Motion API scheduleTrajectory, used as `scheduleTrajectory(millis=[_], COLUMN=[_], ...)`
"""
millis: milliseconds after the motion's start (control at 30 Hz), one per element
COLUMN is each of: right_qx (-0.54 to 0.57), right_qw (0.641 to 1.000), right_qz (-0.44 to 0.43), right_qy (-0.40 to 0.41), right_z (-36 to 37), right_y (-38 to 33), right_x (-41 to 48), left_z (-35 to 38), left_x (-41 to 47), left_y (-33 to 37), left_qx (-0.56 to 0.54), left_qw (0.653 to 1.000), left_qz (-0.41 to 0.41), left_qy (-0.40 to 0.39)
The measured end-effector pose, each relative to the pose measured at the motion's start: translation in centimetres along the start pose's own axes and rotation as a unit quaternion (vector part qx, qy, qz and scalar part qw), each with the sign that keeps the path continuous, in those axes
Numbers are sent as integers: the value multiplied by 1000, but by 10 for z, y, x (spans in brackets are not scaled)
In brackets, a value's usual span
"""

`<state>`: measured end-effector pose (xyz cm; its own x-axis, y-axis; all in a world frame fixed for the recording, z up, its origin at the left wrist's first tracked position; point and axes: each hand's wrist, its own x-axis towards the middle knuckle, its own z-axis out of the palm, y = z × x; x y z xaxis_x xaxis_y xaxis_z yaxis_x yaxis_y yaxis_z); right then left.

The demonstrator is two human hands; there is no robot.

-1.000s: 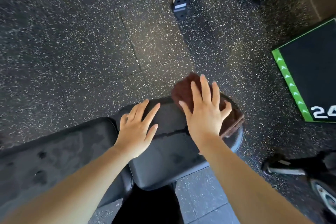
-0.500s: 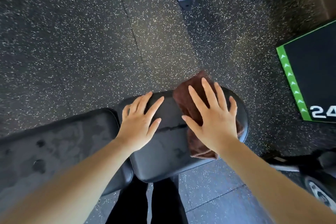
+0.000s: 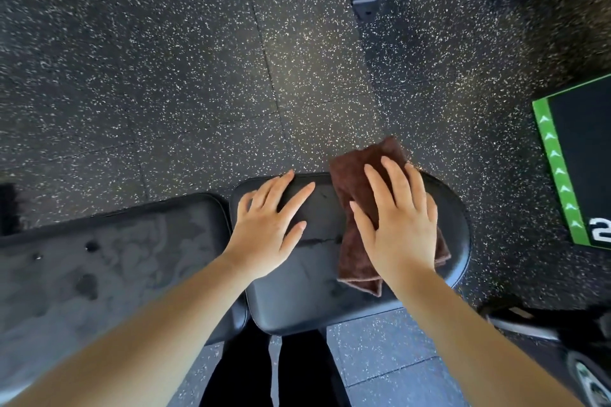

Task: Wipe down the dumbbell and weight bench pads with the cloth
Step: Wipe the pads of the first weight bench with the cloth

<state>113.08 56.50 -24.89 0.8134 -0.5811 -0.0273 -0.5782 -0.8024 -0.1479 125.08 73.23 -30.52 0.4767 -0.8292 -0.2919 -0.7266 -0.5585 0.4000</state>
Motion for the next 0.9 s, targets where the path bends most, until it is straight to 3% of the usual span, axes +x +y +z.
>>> scheduleTrajectory(millis=[200,600,800,900], right_qx=[-30,-35,-28,-34], right_qw=[994,988,989,988], right_qz=[-77,-124,-135,-116], right_qy=[-65,-84,-49,-98], right_z=[9,63,61,66], right_y=[-15,-111,-107,-121], right_x=[20,39,25,38], left_z=[-9,9,26,29], left_x=[-8,-59,-59,-59], left_y=[-20,-127,-139,-144], left_qx=[-14,20,15,14], left_qw=[1000,972,971,972], left_qz=[-1,-232,-238,-232], left_qy=[-9,-10,-20,-19])
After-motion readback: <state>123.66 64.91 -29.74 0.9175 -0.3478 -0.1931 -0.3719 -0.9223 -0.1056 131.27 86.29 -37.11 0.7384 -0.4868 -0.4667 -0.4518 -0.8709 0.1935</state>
